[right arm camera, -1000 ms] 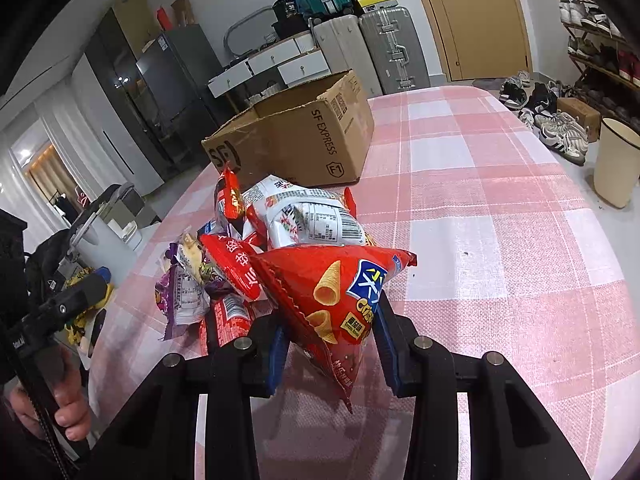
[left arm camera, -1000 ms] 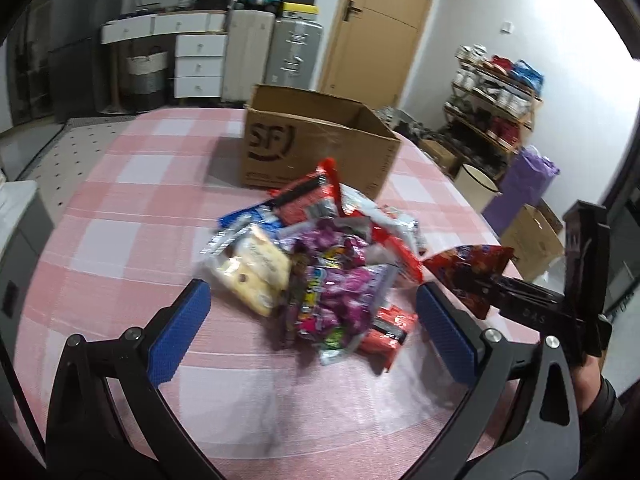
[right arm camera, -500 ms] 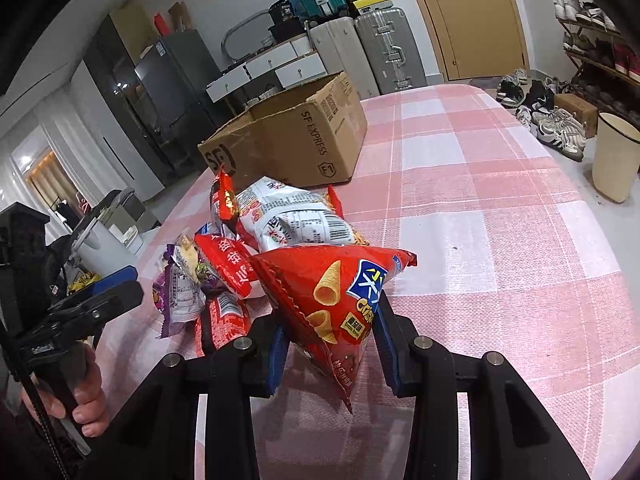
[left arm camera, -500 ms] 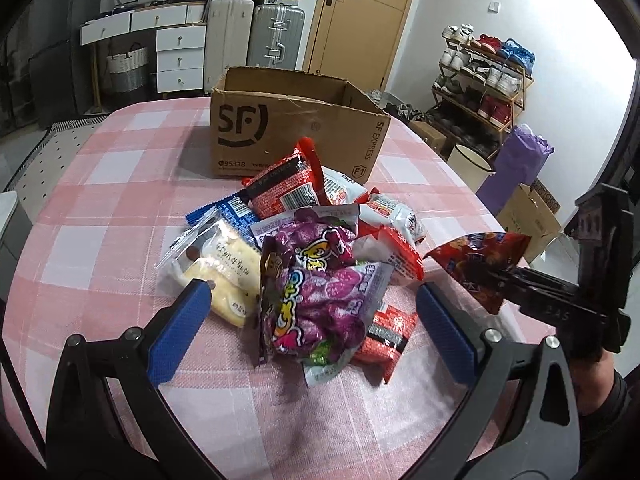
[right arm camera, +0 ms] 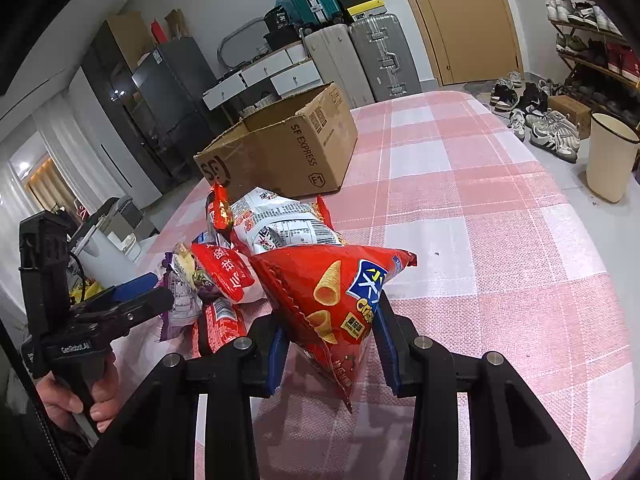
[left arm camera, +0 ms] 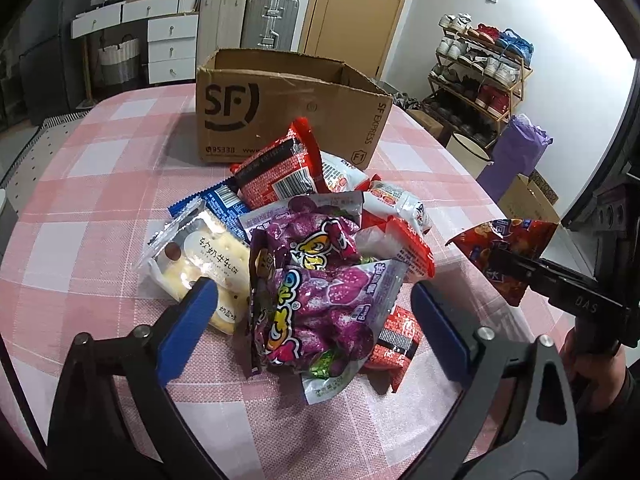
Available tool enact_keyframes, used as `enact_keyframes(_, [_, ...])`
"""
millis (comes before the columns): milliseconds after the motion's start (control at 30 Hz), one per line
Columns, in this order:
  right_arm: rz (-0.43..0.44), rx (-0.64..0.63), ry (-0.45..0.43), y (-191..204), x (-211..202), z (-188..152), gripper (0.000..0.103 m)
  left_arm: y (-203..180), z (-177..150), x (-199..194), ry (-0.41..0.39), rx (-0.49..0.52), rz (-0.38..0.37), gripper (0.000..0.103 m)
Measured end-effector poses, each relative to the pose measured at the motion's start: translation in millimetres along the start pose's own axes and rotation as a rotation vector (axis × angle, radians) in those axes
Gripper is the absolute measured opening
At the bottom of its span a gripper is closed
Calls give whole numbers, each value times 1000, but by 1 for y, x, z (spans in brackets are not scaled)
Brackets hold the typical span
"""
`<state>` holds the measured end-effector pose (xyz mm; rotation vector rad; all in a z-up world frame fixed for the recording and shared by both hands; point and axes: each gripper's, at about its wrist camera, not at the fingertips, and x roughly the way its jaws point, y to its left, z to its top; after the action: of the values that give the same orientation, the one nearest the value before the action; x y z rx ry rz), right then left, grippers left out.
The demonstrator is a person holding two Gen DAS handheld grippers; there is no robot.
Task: Organize snacks
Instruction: 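Grasp the purple candy bag with the left gripper while the right gripper holds the chip bag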
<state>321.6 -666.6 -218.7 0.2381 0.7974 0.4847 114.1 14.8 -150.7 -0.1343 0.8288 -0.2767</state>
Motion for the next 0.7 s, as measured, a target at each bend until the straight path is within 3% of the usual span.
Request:
enact_keyframes(100, [-2,2,1,0,0,0,39,4,0,5,12,-9,-10,81])
enact_keyframes(333, [-4,0,0,0,0,0,39,4,-2,5,11,-9,-49,72])
enact_keyframes(700, [-5,0,3,1,1,1,39,9,-6,2,8,-2,-92,37])
